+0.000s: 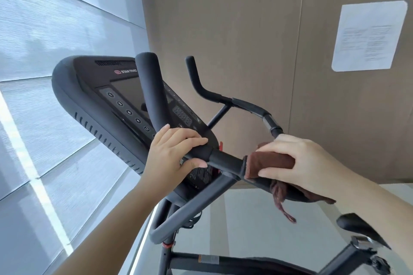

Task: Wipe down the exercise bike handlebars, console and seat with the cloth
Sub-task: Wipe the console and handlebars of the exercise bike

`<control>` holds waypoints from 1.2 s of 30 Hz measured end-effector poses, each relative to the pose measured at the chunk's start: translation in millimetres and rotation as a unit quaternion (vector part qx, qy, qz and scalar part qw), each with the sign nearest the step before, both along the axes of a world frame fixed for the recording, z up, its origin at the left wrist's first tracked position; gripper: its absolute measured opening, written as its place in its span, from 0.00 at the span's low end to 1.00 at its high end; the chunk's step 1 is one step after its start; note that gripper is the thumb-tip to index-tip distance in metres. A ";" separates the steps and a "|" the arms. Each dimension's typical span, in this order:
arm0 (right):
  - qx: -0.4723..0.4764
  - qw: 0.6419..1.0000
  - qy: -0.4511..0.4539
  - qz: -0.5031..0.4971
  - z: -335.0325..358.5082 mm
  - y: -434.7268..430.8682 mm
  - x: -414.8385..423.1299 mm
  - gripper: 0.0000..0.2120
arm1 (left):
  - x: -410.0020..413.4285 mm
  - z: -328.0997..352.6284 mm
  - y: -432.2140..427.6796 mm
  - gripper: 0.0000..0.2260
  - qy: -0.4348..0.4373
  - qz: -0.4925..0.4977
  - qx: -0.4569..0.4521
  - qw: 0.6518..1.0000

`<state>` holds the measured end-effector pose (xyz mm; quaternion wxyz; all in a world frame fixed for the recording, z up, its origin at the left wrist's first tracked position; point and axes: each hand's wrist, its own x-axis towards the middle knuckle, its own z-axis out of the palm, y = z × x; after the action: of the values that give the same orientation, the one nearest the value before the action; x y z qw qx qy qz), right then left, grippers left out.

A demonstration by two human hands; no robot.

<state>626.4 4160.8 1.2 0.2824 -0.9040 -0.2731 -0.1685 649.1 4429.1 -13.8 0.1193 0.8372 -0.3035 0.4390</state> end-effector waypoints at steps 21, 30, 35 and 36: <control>-0.032 0.999 -0.030 -0.016 11.2 35.2 9.3 0.15 | 1.2 0.0 0.9 0.21 0.003 -0.018 -0.018 1.000; 0.046 0.983 -0.096 -0.146 13.5 8.4 17.5 0.18 | 0.7 -1.6 0.5 0.24 0.002 -0.012 -0.027 1.000; -0.028 0.991 0.043 -0.120 -12.6 -12.0 12.7 0.20 | -9.7 0.6 -5.7 0.29 0.012 0.019 0.010 1.000; -0.024 0.993 0.040 -0.108 -12.6 -15.2 11.2 0.21 | -12.7 1.2 -11.1 0.28 0.013 0.016 0.016 1.000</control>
<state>637.6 4145.6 -11.5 0.2519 -0.9406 -0.1665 -0.1555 636.4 4418.0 -12.6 0.1031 0.8496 -0.2953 0.4247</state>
